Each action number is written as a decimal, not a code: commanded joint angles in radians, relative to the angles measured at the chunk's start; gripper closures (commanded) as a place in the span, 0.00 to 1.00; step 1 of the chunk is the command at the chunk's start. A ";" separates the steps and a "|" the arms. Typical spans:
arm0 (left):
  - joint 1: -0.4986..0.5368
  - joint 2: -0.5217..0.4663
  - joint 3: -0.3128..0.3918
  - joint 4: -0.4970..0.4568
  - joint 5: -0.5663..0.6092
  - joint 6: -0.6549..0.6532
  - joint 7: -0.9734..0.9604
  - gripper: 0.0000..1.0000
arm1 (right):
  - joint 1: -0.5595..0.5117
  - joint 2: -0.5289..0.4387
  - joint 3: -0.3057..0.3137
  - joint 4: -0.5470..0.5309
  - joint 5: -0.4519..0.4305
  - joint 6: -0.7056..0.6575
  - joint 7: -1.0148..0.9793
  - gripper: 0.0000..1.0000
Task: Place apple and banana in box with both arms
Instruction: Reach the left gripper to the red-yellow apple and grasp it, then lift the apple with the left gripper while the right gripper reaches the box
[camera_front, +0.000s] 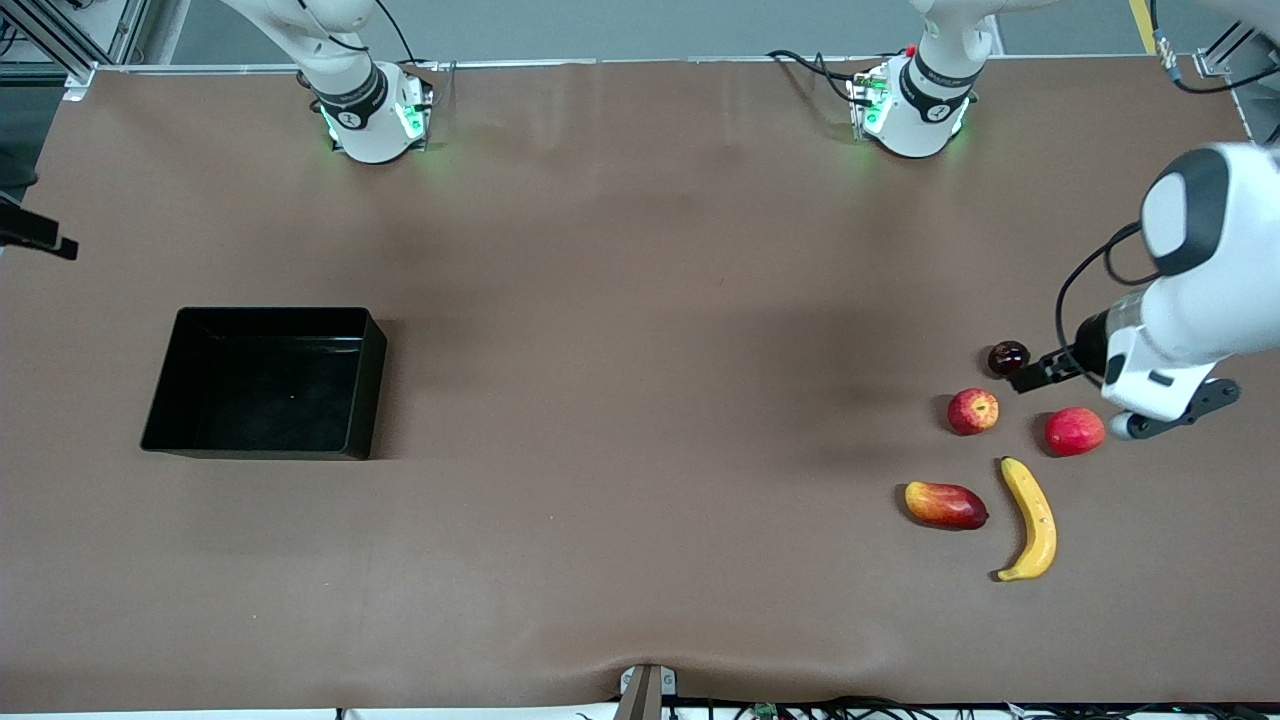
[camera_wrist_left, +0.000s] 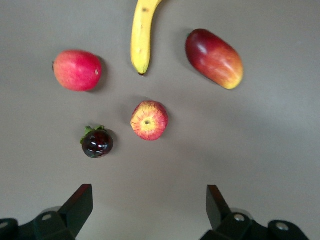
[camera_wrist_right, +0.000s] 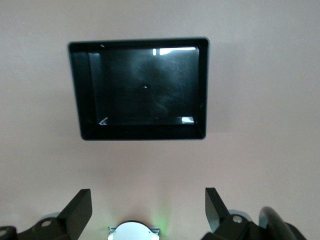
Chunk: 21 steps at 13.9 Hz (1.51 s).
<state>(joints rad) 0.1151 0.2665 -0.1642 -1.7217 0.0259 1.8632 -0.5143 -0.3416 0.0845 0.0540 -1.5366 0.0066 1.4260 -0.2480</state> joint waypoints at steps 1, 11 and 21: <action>0.000 0.033 -0.003 -0.035 0.020 0.075 -0.274 0.00 | -0.007 0.055 0.017 0.021 0.004 0.037 -0.004 0.00; 0.005 0.118 -0.001 -0.213 0.147 0.372 -0.671 0.00 | -0.069 0.310 0.015 -0.051 -0.013 0.310 -0.083 0.00; 0.058 0.217 -0.014 -0.196 0.154 0.459 -0.694 0.00 | -0.149 0.345 0.017 -0.395 -0.008 0.743 -0.195 0.48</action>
<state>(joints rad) 0.1801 0.4718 -0.1714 -1.9274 0.1628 2.3021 -1.1776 -0.4583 0.4561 0.0520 -1.8731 0.0040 2.1307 -0.4138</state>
